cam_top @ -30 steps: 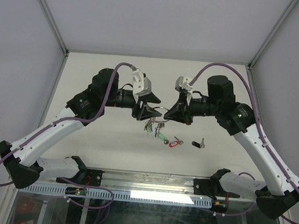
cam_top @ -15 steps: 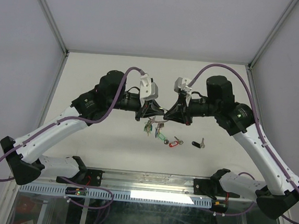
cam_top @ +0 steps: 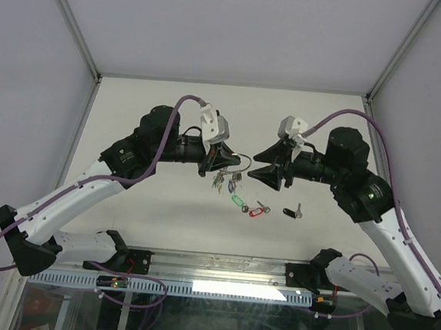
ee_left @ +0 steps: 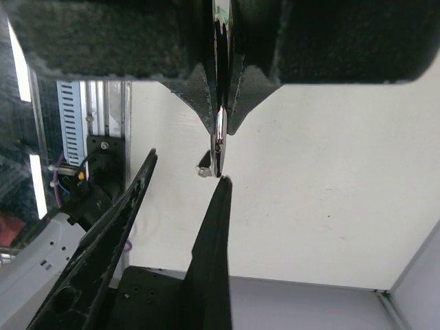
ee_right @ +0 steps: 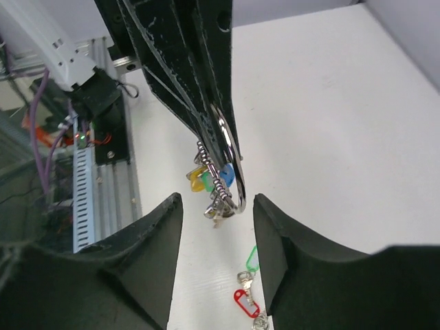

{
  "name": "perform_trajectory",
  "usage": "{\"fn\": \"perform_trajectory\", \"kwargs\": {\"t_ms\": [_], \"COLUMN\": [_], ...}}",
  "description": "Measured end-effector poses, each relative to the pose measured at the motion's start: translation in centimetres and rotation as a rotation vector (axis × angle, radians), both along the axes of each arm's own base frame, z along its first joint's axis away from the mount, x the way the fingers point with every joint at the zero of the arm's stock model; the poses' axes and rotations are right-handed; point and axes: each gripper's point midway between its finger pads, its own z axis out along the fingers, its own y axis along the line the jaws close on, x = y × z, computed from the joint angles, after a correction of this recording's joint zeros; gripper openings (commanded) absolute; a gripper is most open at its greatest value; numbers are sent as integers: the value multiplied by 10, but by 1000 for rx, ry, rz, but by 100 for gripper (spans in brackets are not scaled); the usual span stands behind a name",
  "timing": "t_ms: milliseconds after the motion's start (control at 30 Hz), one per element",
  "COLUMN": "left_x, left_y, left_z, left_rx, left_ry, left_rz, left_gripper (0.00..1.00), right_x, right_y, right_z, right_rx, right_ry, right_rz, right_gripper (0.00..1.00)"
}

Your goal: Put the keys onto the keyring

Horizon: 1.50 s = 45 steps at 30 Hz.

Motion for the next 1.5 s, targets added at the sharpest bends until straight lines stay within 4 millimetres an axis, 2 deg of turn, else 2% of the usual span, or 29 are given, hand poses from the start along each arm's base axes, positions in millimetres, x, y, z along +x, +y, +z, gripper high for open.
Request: {"fn": "perform_trajectory", "kwargs": {"t_ms": [167, 367, 500, 667, 833, 1000, 1333, 1500], "left_x": [9, 21, 24, 23, 14, -2, -39, -51], "left_y": [12, 18, 19, 16, 12, 9, 16, 16], "left_z": [11, 18, 18, 15, 19, 28, 59, 63], "left_rx": [-57, -94, -97, -96, -110, -139, -228, -240], "left_ry": [-5, 4, 20, 45, 51, 42, -12, -9], "left_rz": [117, 217, 240, 230, 176, 85, -75, -142], "left_gripper": [0, 0, 0, 0, 0, 0, 0, 0], "right_x": [4, 9, 8, 5, -6, -27, -53, -57], "right_y": [-16, -37, -45, -43, -34, -24, -14, -8], "right_z": [8, -14, -15, -22, -44, -53, -32, -20], "right_rx": [98, 165, 184, 178, 155, 170, 240, 277], "right_ry": [-61, -51, -47, -28, 20, 50, 11, -14], "right_rz": [-141, -306, -351, -330, -249, -119, 56, 121], "right_gripper": [48, 58, 58, 58, 57, 55, 58, 59]}}
